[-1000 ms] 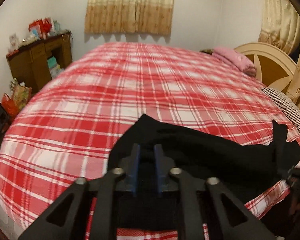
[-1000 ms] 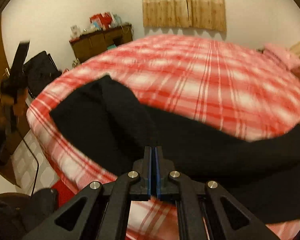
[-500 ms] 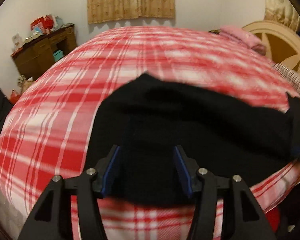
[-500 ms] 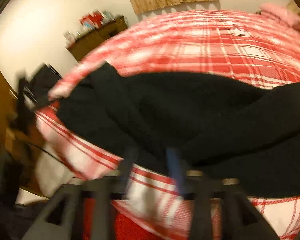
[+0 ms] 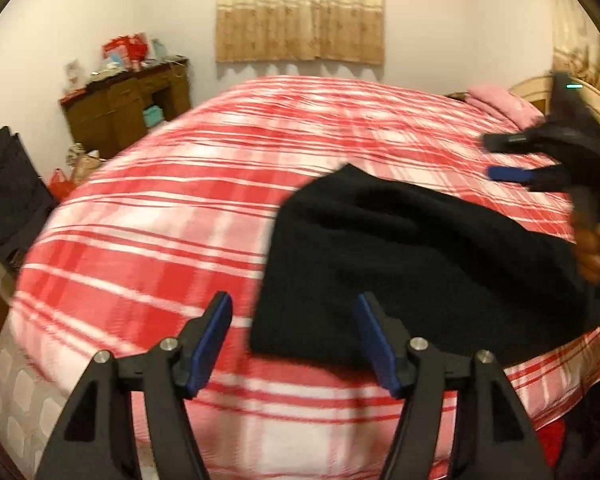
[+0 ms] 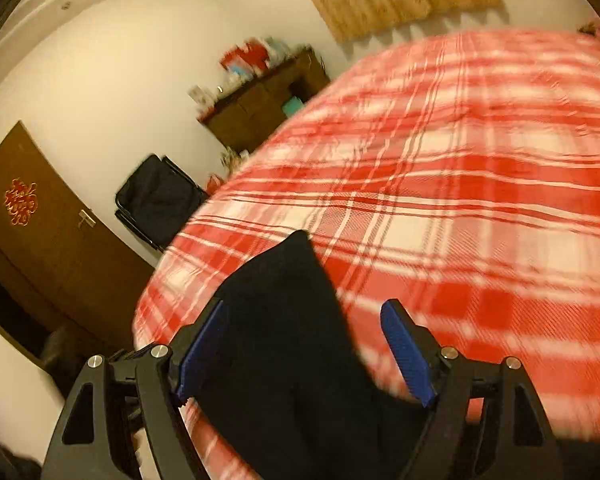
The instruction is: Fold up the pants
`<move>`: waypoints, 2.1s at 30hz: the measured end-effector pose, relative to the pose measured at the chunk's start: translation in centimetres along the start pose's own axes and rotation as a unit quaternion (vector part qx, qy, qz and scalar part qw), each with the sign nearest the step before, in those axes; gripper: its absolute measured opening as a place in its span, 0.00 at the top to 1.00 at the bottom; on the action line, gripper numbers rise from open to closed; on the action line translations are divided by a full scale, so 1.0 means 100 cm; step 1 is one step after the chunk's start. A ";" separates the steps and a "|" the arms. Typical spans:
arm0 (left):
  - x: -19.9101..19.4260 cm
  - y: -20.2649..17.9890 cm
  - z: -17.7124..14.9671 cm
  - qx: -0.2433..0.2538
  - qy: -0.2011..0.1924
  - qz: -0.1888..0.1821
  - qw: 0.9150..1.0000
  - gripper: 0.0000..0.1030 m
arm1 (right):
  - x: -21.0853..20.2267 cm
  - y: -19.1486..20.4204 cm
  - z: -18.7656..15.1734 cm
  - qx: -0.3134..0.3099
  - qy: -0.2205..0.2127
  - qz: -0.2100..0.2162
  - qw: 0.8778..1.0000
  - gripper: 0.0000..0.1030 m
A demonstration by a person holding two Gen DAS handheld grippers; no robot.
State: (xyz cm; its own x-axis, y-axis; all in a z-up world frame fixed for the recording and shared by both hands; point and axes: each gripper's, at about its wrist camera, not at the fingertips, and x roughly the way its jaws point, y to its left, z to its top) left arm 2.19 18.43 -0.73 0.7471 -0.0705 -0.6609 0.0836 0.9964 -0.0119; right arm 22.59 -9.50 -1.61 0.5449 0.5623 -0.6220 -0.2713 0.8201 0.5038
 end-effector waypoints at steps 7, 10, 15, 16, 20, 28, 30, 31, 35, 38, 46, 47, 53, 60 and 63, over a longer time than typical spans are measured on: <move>-0.008 0.047 -0.001 -0.032 0.001 0.046 0.998 0.35 | 0.103 0.008 0.024 0.001 0.085 0.011 0.996 0.32; -0.005 0.058 -0.003 -0.045 0.008 0.058 0.997 0.35 | 0.115 0.024 0.018 -0.014 0.106 0.002 0.994 0.65; -0.008 0.070 -0.009 -0.075 0.008 0.049 0.996 0.35 | 0.097 0.053 0.013 -0.059 0.074 -0.012 0.995 0.95; -0.010 0.072 -0.010 -0.080 0.006 0.047 0.996 0.35 | 0.086 0.065 0.011 -0.074 0.054 -0.004 0.996 0.95; -0.015 0.077 -0.012 -0.094 0.002 0.051 0.994 0.35 | 0.044 0.133 -0.018 -0.177 0.003 0.004 0.984 0.96; -0.030 0.079 -0.011 -0.096 -0.014 0.053 0.994 0.35 | 0.064 0.185 -0.143 -0.288 0.042 -0.028 0.956 0.96; -0.032 0.077 -0.011 -0.093 -0.016 0.052 0.994 0.35 | 0.079 0.185 -0.165 -0.293 0.050 -0.048 0.954 0.94; -0.034 0.076 -0.011 -0.091 -0.018 0.052 0.994 0.35 | 0.084 0.182 -0.171 -0.282 0.053 -0.049 0.957 0.90; -0.038 0.068 -0.008 -0.078 -0.024 0.046 0.996 0.35 | 0.061 0.171 -0.164 -0.195 0.045 0.055 0.978 0.40; -0.036 0.059 -0.002 -0.076 -0.028 0.039 0.996 0.35 | 0.021 0.161 -0.152 -0.150 0.018 0.096 0.984 0.39; -0.008 -0.002 0.002 -0.044 -0.017 -0.011 0.999 0.35 | -0.085 0.054 -0.111 -0.071 -0.081 -0.062 0.992 0.39; -0.003 -0.009 0.000 -0.041 -0.014 -0.008 0.999 0.35 | -0.093 0.039 -0.114 -0.054 -0.079 -0.078 0.992 0.39; 0.041 -0.024 -0.008 -0.027 0.020 0.061 0.998 0.35 | -0.115 -0.021 -0.160 0.002 -0.026 -0.127 0.992 0.39; 0.052 -0.023 -0.003 -0.023 0.038 0.088 0.995 0.28 | -0.127 -0.006 -0.157 -0.069 0.005 -0.134 0.989 0.39; 0.033 -0.030 0.004 -0.028 0.006 0.063 0.998 0.28 | -0.126 0.000 -0.121 -0.089 -0.030 -0.082 0.992 0.39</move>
State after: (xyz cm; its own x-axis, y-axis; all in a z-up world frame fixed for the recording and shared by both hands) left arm 4.67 15.21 -2.63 0.7415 0.0553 -0.6687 -0.0468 0.9984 0.0306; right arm 6.13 -15.26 -1.06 0.6384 0.4174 -0.6467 -0.3082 0.9085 0.2822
